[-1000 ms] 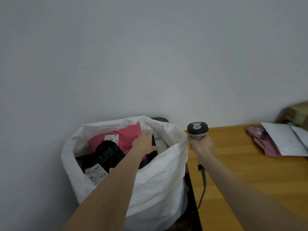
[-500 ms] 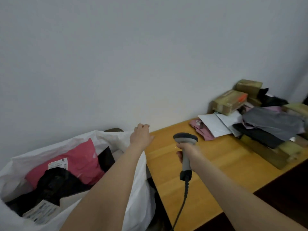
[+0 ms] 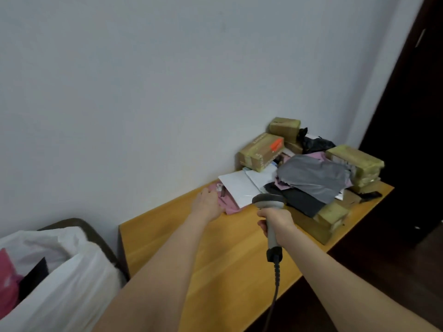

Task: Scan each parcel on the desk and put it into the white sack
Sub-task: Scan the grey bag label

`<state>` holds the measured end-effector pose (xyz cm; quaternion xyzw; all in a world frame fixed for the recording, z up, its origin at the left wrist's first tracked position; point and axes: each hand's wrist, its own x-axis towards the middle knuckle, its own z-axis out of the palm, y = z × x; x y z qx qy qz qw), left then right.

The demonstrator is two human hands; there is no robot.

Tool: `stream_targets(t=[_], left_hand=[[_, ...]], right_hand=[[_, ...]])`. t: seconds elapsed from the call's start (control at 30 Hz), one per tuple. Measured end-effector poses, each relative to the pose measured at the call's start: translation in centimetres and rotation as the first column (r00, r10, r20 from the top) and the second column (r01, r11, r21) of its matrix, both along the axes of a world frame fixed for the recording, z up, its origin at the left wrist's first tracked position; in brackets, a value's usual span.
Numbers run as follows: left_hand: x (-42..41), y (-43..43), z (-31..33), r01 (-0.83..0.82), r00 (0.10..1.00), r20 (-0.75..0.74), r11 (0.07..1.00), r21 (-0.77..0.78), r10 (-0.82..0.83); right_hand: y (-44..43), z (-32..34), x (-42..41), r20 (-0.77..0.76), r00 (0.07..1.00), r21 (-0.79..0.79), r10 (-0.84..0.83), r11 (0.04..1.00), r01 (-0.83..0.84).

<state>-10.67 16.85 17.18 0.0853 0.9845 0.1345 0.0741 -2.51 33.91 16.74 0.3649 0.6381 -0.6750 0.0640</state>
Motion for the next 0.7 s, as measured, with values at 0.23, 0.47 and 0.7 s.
stream_targets(t=[0.23, 0.47, 0.7], left_hand=[[-3.1, 13.8, -1.6, 0.050, 0.998, 0.037, 0.998, -0.047, -0.048], [-7.6, 23.6, -3.1, 0.175, 0.983, 0.047, 0.985, 0.001, -0.175], [-14.0, 31.7, -8.0, 0.286, 0.944, 0.161, 0.958, 0.030, -0.287]], right_hand=[[13.2, -0.1, -4.1, -0.041, 0.995, 0.051, -0.091, 0.994, 0.093], [21.7, -2.0, -9.2, -0.040, 0.971, -0.023, -0.235, 0.972, 0.234], [29.4, -3.4, -13.7, -0.028, 0.936, 0.041, -0.352, 0.935, 0.353]])
